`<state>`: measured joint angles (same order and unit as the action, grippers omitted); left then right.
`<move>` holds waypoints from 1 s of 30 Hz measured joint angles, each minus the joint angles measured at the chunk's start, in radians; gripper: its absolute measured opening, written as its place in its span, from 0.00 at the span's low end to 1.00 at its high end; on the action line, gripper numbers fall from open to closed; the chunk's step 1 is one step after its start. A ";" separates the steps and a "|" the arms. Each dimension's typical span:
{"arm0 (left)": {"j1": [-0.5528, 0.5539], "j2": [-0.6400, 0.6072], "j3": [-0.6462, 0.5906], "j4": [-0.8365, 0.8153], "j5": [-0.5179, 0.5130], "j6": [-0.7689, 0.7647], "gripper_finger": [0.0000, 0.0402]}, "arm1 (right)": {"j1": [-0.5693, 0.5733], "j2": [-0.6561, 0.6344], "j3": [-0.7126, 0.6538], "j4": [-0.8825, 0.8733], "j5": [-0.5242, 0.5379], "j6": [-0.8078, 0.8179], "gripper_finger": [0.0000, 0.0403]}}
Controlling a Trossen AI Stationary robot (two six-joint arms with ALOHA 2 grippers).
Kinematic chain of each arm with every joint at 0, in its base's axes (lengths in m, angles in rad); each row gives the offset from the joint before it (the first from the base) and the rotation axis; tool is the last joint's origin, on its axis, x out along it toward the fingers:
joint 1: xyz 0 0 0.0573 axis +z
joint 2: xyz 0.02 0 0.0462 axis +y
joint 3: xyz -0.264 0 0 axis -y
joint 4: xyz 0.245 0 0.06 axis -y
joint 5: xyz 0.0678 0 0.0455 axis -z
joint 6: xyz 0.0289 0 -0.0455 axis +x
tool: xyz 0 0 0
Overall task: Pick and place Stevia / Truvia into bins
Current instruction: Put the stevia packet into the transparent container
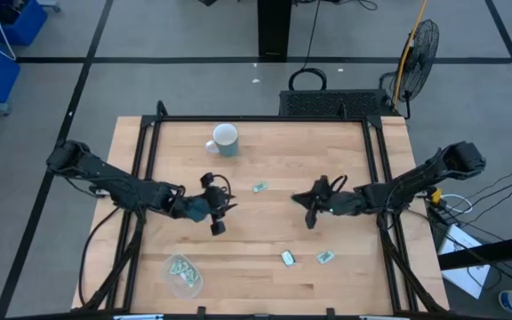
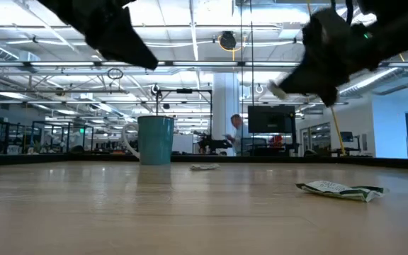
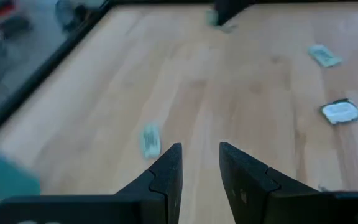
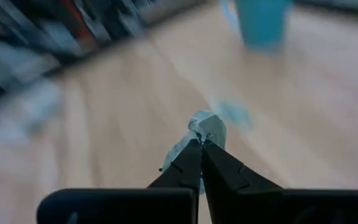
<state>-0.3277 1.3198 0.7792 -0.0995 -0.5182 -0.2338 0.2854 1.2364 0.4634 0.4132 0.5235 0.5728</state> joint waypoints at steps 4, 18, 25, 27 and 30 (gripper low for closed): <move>0.021 0.038 0.000 0.140 0.106 0.112 0.28 | -0.025 0.084 0.001 0.303 0.000 -0.168 0.01; 0.110 0.184 -0.002 0.392 0.173 -0.060 0.28 | -0.076 0.503 0.261 0.607 -0.180 -0.548 0.01; 0.109 0.171 -0.004 0.369 0.194 -0.046 0.28 | -0.077 0.531 0.358 0.507 -0.180 -0.621 0.01; 0.109 0.172 -0.004 0.367 0.188 -0.033 0.28 | -0.077 0.528 0.357 0.501 -0.180 -0.622 0.01; 0.111 0.171 -0.003 0.363 0.184 -0.031 0.28 | -0.081 0.518 0.357 0.468 -0.168 -0.629 0.01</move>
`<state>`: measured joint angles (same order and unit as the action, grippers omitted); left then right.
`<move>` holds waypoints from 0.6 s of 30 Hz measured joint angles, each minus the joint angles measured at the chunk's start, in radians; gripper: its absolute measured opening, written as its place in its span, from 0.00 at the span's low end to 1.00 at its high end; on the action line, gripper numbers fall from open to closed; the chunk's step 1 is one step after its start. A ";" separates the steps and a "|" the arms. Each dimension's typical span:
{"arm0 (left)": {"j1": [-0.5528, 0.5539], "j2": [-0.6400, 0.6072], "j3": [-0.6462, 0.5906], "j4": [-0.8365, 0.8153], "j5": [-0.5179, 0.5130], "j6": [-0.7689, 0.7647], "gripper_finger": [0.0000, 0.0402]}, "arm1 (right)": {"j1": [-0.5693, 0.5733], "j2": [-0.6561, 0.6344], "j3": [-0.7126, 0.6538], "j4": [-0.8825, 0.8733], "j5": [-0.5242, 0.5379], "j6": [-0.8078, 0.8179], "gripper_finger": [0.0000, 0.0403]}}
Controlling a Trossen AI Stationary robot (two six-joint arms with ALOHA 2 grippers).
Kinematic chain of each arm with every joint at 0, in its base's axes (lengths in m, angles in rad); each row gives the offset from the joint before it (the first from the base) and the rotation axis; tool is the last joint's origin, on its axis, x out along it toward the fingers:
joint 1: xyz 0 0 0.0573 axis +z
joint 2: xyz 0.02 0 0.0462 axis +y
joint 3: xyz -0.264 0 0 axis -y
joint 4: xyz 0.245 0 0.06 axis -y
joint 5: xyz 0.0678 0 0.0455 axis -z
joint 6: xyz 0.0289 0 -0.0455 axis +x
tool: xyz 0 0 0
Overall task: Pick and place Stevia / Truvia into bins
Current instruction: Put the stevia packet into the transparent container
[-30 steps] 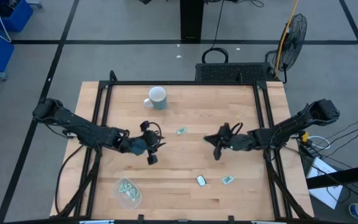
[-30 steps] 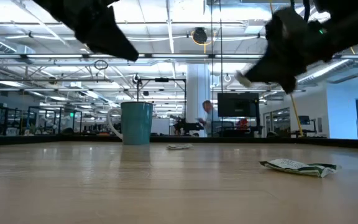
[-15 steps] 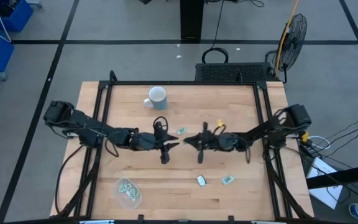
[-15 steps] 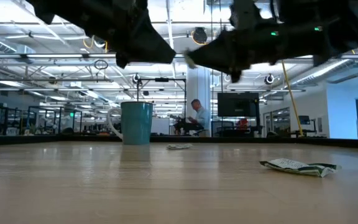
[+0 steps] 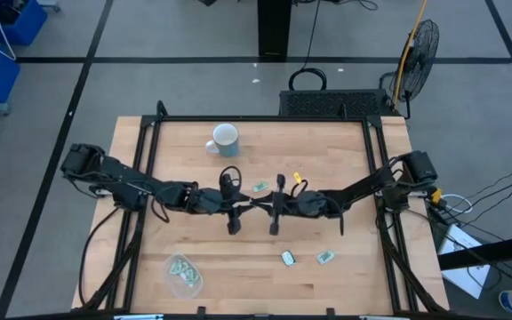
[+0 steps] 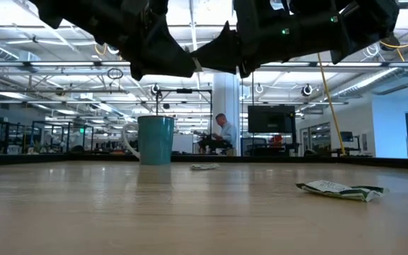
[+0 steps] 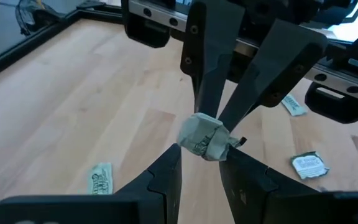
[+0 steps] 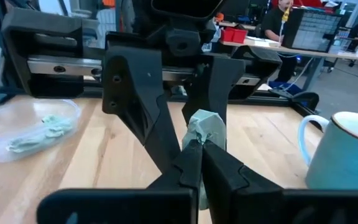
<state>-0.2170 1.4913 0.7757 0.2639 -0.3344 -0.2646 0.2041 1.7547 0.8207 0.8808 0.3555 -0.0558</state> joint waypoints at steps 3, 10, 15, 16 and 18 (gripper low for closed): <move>-0.003 0.001 0.000 -0.003 0.003 0.004 0.28 | -0.005 -0.001 0.000 -0.018 0.004 -0.013 0.01; -0.004 0.001 0.002 -0.008 0.000 0.008 0.28 | -0.006 -0.001 0.000 -0.018 0.002 -0.013 0.01; -0.005 -0.001 0.004 -0.034 0.001 0.003 0.28 | -0.006 0.000 0.000 -0.014 0.003 0.017 0.01; -0.007 -0.007 0.005 -0.052 0.002 0.003 0.28 | -0.006 0.001 0.000 -0.005 0.007 0.019 0.01; -0.011 -0.034 0.005 -0.121 0.002 0.004 0.28 | -0.002 0.001 0.000 0.020 0.012 0.014 0.01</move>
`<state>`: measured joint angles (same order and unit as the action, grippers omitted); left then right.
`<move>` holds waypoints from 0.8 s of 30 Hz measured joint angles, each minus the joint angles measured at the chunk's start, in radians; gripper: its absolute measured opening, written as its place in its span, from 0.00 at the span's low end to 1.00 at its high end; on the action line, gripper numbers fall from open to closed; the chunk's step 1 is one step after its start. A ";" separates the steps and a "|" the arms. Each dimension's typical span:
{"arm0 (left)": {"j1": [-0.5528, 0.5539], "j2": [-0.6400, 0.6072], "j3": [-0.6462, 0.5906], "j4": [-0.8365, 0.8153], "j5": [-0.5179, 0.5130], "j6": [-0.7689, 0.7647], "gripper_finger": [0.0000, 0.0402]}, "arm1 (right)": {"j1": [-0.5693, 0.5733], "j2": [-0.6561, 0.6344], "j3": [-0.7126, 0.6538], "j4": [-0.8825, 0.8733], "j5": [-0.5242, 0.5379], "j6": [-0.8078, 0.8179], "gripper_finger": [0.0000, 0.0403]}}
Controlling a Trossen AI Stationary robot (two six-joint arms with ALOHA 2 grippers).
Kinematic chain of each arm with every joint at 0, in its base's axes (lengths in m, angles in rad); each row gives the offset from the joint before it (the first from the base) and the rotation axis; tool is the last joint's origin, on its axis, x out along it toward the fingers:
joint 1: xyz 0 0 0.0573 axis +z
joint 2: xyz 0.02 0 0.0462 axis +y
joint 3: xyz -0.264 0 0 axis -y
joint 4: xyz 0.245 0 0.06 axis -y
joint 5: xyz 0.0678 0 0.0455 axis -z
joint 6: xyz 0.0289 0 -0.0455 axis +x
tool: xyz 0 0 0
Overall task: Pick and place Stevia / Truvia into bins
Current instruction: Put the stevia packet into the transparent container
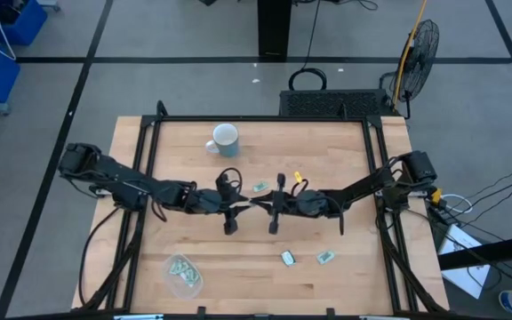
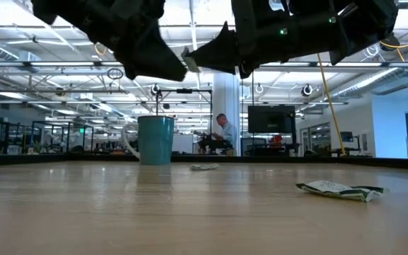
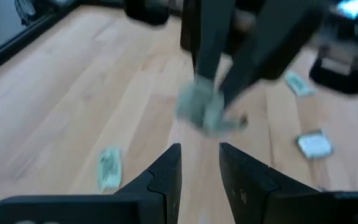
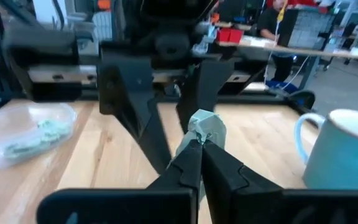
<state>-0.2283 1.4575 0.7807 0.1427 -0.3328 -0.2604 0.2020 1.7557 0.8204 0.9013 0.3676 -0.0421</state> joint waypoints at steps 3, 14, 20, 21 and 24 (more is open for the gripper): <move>-0.008 -0.054 0.000 -0.126 -0.004 -0.019 0.28 | 0.003 -0.017 -0.001 0.009 0.030 -0.046 0.00; -0.060 -0.316 0.000 -0.444 -0.009 -0.093 0.28 | 0.003 -0.014 -0.001 -0.028 -0.002 -0.058 0.00; -0.065 -0.402 0.000 -0.521 -0.010 -0.141 0.28 | 0.002 -0.004 -0.001 -0.040 -0.001 -0.046 0.00; -0.065 -0.406 0.000 -0.528 -0.010 -0.141 0.28 | 0.002 -0.003 -0.001 -0.052 -0.002 -0.035 0.00; -0.065 -0.407 0.000 -0.537 -0.036 -0.139 0.28 | 0.002 -0.003 -0.001 -0.097 -0.002 -0.009 0.00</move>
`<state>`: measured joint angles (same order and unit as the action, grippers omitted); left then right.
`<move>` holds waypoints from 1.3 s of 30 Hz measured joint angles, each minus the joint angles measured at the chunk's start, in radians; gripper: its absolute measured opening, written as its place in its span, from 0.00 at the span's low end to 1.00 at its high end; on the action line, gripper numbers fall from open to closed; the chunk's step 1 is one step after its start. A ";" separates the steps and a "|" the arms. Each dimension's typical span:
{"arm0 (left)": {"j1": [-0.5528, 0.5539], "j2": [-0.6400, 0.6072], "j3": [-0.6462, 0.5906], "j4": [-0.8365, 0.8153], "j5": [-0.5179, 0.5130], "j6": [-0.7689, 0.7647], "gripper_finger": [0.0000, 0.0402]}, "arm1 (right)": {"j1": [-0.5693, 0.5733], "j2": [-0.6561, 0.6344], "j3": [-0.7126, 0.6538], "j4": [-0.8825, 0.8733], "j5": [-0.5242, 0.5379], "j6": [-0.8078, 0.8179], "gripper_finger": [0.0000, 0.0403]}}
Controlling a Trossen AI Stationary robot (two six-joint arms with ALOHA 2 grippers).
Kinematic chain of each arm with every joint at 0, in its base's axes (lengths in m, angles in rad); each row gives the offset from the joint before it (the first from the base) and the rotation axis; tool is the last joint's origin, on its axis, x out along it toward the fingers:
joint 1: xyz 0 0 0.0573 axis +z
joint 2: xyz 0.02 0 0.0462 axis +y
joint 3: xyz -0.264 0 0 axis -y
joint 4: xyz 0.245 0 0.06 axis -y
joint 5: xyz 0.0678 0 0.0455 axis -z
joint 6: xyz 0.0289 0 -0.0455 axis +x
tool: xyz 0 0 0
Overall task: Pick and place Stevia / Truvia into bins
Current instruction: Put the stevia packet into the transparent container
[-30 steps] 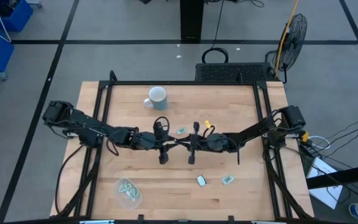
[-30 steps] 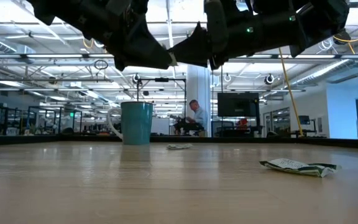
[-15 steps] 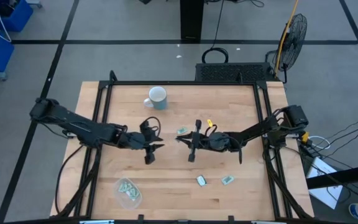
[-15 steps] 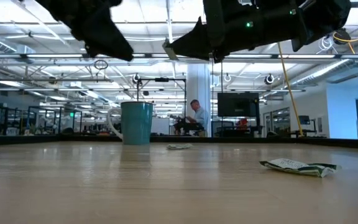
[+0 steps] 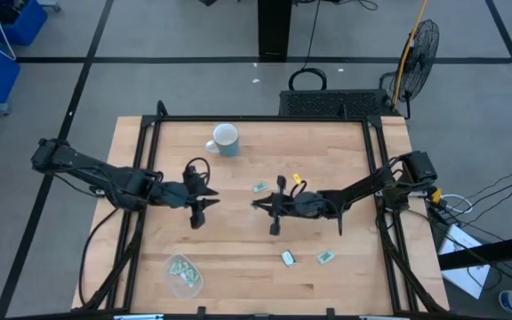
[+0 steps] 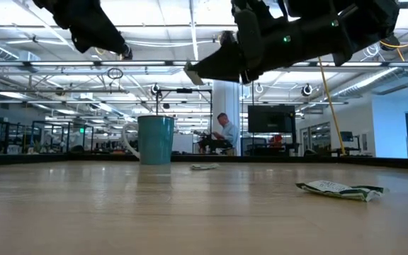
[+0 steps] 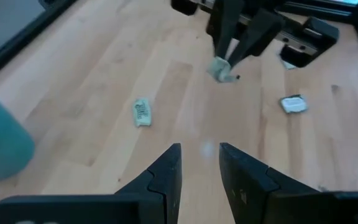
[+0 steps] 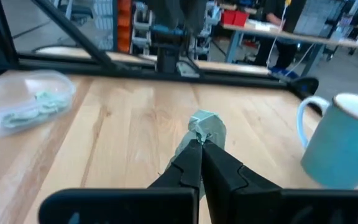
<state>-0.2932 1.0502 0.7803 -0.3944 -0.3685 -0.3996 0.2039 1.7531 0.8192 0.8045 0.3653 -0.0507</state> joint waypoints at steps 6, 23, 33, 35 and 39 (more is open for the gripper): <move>0.000 -0.005 -0.001 -0.005 -0.076 0.031 0.28 | 0.000 0.021 0.000 -0.069 -0.001 0.047 0.00; -0.032 -0.464 -0.001 -0.410 -0.034 0.022 0.28 | 0.001 -0.302 0.000 -0.407 -0.030 0.038 0.00; -0.070 -0.760 -0.002 -0.569 -0.051 0.086 0.28 | 0.033 -0.620 -0.091 -0.645 -0.029 0.022 0.00; -0.073 -0.788 -0.007 -0.565 -0.051 0.098 0.28 | 0.044 -0.686 -0.171 -0.588 -0.029 0.011 0.00; -0.075 -0.852 -0.065 -0.466 -0.051 0.116 0.28 | 0.050 -0.842 -0.362 -0.393 -0.025 0.003 0.00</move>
<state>-0.3679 0.1986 0.7149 -0.8604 -0.4193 -0.2836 0.2537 0.9110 0.4569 0.4114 0.3403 -0.0480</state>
